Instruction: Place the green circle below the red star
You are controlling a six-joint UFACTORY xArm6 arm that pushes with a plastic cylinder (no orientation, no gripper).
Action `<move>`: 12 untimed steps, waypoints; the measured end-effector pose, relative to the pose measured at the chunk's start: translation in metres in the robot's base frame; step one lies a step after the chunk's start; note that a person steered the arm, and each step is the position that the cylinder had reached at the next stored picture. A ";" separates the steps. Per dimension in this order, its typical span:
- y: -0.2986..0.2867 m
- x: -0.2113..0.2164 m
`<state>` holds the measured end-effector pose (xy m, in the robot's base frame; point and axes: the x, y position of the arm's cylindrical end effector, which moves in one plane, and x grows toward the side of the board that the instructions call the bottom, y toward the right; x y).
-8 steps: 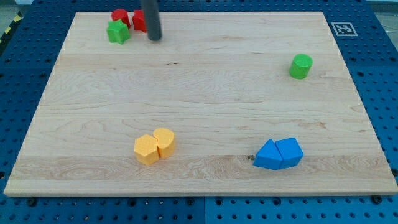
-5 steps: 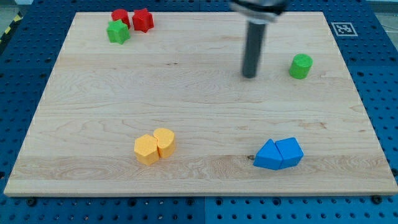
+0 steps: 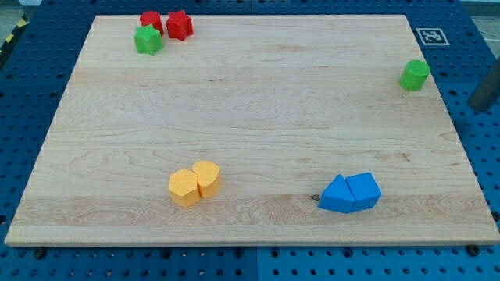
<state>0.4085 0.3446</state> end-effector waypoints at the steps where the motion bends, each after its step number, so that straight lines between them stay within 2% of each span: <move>1: -0.023 -0.031; 3: -0.159 -0.050; 4: -0.174 -0.054; 5: -0.121 -0.048; 6: -0.093 -0.062; 7: -0.117 -0.092; 9: -0.230 -0.096; 10: -0.198 -0.095; 11: -0.165 -0.071; 12: -0.181 -0.060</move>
<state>0.3490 0.1640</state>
